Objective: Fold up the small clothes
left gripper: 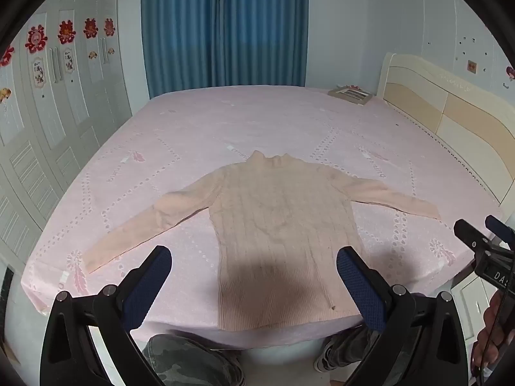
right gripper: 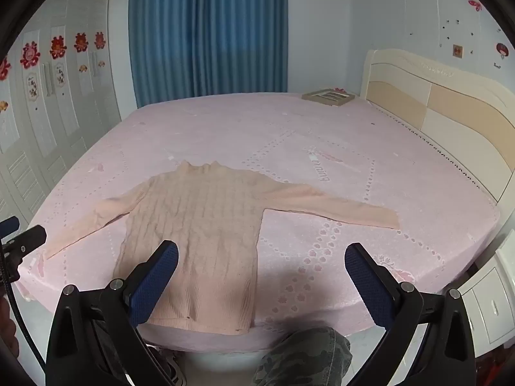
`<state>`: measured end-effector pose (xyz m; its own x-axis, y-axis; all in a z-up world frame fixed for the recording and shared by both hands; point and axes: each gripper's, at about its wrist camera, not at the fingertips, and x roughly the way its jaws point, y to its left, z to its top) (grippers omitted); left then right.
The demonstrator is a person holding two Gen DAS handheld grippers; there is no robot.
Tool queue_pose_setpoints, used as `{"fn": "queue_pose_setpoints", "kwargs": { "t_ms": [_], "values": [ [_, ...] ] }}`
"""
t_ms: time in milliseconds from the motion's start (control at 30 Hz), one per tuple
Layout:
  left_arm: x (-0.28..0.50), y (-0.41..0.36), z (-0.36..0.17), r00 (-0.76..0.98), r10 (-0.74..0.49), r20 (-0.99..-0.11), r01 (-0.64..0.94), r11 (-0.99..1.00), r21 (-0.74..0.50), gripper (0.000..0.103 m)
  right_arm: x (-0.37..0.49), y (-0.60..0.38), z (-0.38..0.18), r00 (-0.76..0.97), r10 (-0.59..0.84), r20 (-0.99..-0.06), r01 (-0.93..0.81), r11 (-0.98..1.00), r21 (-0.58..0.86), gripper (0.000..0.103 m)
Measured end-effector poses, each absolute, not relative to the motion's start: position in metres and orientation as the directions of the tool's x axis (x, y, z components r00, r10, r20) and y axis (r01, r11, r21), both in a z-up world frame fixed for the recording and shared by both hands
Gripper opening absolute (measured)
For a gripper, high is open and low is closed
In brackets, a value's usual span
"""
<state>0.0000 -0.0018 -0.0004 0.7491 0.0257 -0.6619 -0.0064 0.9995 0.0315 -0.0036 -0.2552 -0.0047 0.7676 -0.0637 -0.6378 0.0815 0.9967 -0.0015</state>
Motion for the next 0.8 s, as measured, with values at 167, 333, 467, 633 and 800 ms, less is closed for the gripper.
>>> {"fn": "queue_pose_setpoints", "kwargs": {
  "t_ms": [167, 333, 467, 633, 800],
  "values": [
    [-0.001, -0.023, -0.002, 0.747, 0.055, -0.662, -0.007, 0.997, 0.075, 0.103, 0.0, -0.251, -0.005, 0.753, -0.097, -0.651, 0.099, 0.994, -0.033, 0.102],
    [-0.004, 0.003, -0.005, 0.744, 0.015, -0.668, -0.017, 1.0, 0.003, 0.103, -0.005, -0.253, 0.001, 0.758, -0.084, -0.647, 0.096, 0.995, -0.016, 0.102],
    [-0.003, 0.004, -0.004, 0.737, 0.016, -0.676, -0.015, 1.0, 0.008, 0.103, -0.008, -0.254, 0.001, 0.763, -0.066, -0.643, 0.091, 0.996, 0.006, 0.102],
    [-0.001, 0.006, -0.002, 0.735, 0.013, -0.678, -0.016, 1.0, 0.002, 0.103, -0.007, -0.253, 0.004, 0.76, -0.069, -0.646, 0.094, 0.996, 0.003, 0.102],
    [-0.001, 0.008, -0.002, 0.733, 0.01, -0.681, -0.017, 1.0, -0.003, 0.103, -0.007, -0.257, 0.004, 0.758, -0.052, -0.651, 0.094, 0.995, 0.03, 0.102]
  ]
}}
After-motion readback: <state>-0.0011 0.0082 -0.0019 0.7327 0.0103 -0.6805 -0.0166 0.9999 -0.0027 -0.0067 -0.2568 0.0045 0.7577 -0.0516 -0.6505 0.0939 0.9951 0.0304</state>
